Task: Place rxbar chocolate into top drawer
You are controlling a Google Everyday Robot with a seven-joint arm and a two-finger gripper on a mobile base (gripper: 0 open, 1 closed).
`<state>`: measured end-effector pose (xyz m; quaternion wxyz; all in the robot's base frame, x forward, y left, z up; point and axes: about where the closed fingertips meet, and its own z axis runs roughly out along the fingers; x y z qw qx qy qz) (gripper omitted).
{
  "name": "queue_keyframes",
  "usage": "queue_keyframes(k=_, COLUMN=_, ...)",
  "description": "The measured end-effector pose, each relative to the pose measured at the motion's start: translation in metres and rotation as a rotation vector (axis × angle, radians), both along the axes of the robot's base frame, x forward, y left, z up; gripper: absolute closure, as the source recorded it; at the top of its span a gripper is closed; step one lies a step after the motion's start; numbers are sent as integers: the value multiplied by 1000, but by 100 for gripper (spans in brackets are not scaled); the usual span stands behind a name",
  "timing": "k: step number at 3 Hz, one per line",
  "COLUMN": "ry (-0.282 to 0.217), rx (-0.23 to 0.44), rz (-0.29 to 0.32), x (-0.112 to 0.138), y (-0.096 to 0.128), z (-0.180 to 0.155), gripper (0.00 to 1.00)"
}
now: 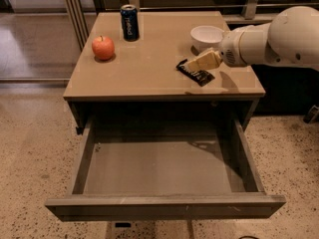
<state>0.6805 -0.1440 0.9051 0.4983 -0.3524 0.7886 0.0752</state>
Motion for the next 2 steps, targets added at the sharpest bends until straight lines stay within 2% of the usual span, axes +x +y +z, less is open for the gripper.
queue_keyframes(k=1, ry=-1, rx=21, rz=-16, x=16, y=4, z=-18, gripper=12)
queue_keyframes(k=2, ry=20, rx=48, rz=-26, x=31, y=10, z=-36, gripper=12)
